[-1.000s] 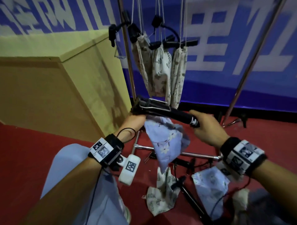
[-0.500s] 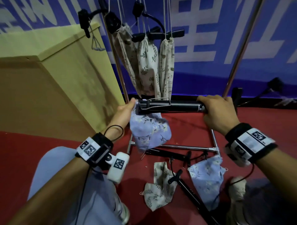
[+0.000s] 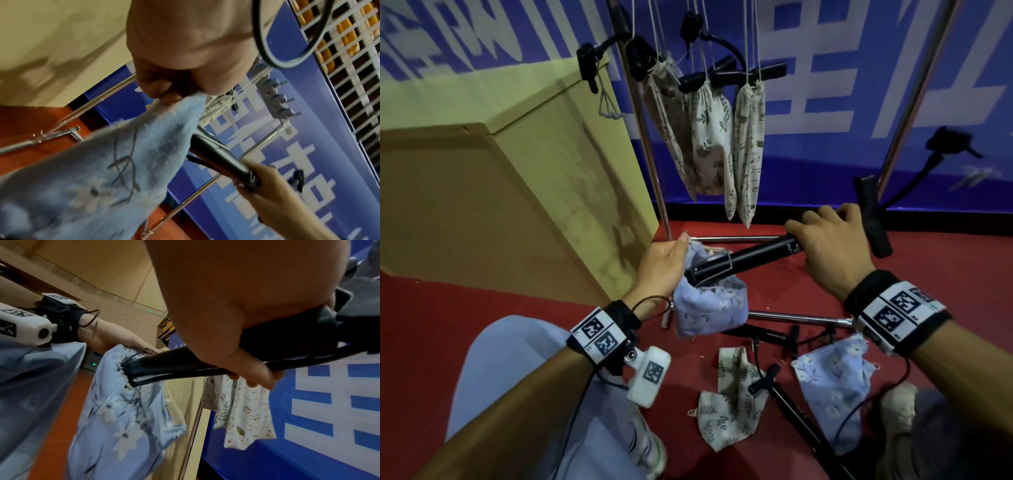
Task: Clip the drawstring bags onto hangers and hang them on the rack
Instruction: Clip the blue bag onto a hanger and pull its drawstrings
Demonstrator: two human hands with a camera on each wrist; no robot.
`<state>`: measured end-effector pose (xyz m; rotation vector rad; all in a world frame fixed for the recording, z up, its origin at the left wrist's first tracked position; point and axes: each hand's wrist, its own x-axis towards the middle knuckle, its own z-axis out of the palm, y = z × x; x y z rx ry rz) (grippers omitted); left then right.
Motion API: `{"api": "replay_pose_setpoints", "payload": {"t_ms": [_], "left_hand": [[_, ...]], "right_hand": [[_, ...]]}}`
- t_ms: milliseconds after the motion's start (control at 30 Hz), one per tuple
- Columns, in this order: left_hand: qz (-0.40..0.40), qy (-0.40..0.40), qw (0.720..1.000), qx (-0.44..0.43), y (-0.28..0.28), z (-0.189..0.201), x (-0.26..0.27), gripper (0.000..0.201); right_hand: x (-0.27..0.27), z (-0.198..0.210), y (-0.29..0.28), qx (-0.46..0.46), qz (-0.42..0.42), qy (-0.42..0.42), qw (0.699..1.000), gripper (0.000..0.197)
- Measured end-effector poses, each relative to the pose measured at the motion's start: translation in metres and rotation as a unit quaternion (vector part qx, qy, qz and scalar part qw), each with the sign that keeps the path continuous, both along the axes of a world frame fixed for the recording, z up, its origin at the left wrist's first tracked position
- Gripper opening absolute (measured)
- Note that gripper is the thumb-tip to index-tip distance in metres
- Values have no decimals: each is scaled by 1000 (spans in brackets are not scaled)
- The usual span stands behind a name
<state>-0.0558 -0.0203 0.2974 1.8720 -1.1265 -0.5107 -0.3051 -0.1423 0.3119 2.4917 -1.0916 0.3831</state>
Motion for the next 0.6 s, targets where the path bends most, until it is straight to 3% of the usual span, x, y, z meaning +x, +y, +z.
{"api": "replay_pose_setpoints", "payload": {"t_ms": [67,167,233,333,433,533,600], "left_hand": [[-30,-3,999,16,-2,-9,1,54],[-63,-9,998,13,-6,-16,-2,70],[-83,5,997,3,-6,-11,-10,54],[-89,78,992,-37,-9,-6,-27,47],[-69,183,979,-61,-16,-4,-30,58],[-68,250,965,-38,-12,9,-28,49],[-83,244,966,-27,-12,9,-22,48]], "right_hand": [[5,0,5,-22,20,7,1000,19],[13,2,10,-60,64,-7,996,26],[22,1,20,-84,112,-21,990,22],[39,-14,49,-114,207,-27,971,12],[53,-43,75,-124,309,-35,942,15],[57,-59,88,-69,406,-21,911,9],[55,-62,88,22,454,1,891,3]]}}
